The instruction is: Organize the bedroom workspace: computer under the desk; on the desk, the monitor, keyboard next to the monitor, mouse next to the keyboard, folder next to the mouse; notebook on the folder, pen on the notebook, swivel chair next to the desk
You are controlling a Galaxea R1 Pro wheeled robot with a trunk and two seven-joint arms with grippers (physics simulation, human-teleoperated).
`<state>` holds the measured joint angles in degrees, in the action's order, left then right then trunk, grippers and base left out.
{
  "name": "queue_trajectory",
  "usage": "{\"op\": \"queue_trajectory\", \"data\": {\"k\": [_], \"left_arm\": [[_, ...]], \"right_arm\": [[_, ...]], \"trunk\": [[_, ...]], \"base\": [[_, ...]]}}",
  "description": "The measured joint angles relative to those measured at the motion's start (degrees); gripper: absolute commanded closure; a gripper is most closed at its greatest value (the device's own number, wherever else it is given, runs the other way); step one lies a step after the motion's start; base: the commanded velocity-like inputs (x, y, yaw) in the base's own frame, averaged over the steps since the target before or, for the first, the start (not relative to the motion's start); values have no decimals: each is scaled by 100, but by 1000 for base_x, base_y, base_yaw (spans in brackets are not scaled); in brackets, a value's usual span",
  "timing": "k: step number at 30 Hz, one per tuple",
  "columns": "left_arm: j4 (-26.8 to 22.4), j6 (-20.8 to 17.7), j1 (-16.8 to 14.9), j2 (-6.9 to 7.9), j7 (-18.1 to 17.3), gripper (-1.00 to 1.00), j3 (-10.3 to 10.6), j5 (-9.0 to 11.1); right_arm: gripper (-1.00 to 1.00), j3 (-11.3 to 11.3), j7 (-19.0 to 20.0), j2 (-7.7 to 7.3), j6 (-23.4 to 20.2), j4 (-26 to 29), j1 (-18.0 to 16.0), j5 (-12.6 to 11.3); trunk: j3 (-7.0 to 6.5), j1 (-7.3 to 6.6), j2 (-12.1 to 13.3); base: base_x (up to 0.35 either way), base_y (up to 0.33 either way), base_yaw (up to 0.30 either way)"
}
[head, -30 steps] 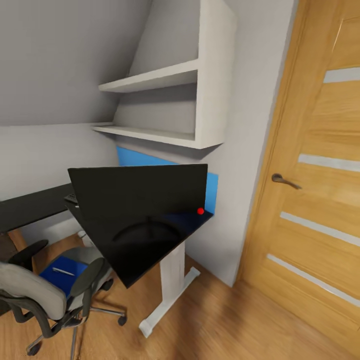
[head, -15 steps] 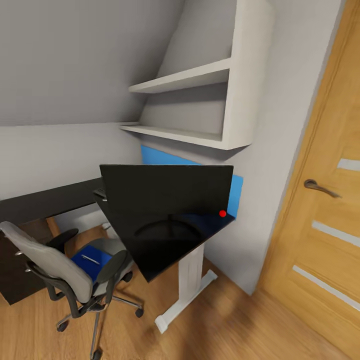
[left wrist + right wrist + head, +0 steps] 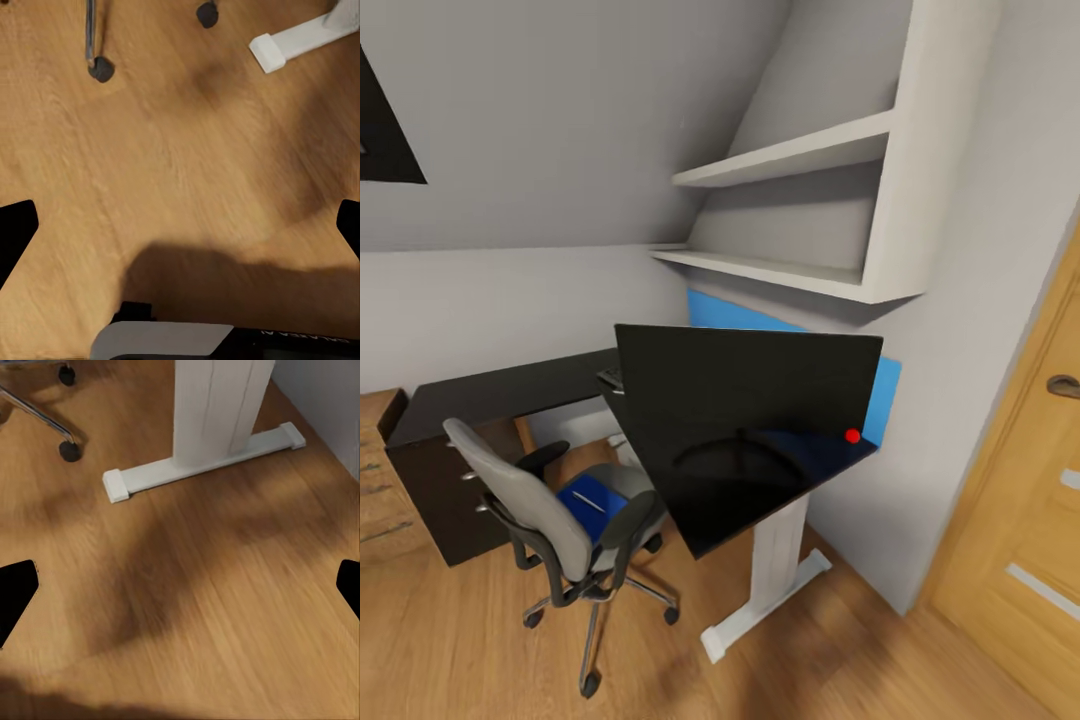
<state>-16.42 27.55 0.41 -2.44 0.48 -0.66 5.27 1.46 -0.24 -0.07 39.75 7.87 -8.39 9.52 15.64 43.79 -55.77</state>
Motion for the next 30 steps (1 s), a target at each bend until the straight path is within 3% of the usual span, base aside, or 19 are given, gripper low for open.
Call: {"op": "queue_trajectory", "data": {"k": [15,30], "left_arm": [[0,0,0,0,0,-100,0,1],[1,-7,0,0,-1,-100,0,1]], "right_arm": [[-100,0,0,-1,0,0,0,1],[-100,1,0,-1,-5,0,0,2]], "trunk": [[0,0,0],[0,2,0]], "base": [[0,-10,291],[-54,-171,290]]}}
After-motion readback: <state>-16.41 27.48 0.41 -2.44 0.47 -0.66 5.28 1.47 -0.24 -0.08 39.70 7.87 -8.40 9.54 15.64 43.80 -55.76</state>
